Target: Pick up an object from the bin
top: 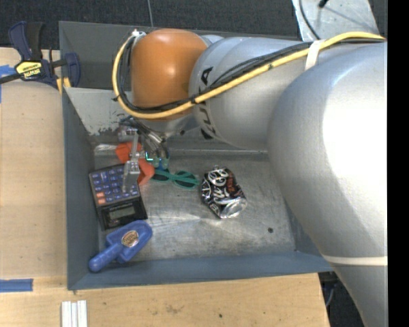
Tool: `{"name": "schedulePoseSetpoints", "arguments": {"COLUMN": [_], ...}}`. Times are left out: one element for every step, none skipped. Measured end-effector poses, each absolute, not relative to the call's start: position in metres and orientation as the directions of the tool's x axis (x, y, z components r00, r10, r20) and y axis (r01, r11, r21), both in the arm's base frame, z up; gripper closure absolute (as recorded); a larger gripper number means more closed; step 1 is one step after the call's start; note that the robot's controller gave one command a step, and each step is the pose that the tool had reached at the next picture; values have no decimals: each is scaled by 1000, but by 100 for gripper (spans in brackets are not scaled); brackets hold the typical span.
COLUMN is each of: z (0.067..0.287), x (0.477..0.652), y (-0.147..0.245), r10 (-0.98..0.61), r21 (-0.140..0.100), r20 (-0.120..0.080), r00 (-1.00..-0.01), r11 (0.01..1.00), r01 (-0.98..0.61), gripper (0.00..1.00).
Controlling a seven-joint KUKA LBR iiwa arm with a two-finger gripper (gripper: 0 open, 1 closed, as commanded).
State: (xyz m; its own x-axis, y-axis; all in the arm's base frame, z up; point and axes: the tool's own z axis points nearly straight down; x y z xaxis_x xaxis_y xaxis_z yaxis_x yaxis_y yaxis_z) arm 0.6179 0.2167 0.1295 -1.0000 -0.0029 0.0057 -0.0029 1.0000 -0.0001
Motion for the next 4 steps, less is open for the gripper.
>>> {"name": "schedulePoseSetpoints", "arguments": {"z": [134,103,91,78], "x": [620,630,619,611], "y": [216,218,220,209], "r10": [-1,162,153,163], "r21": [2,53,37,10], "r20": [-2,-80,-44,-7], "r00": [-1000,-983,-987,-987], "r11": [1000,986,988,987], "r01": [-1,159,152,163], "gripper": [0,100,0,100]}}
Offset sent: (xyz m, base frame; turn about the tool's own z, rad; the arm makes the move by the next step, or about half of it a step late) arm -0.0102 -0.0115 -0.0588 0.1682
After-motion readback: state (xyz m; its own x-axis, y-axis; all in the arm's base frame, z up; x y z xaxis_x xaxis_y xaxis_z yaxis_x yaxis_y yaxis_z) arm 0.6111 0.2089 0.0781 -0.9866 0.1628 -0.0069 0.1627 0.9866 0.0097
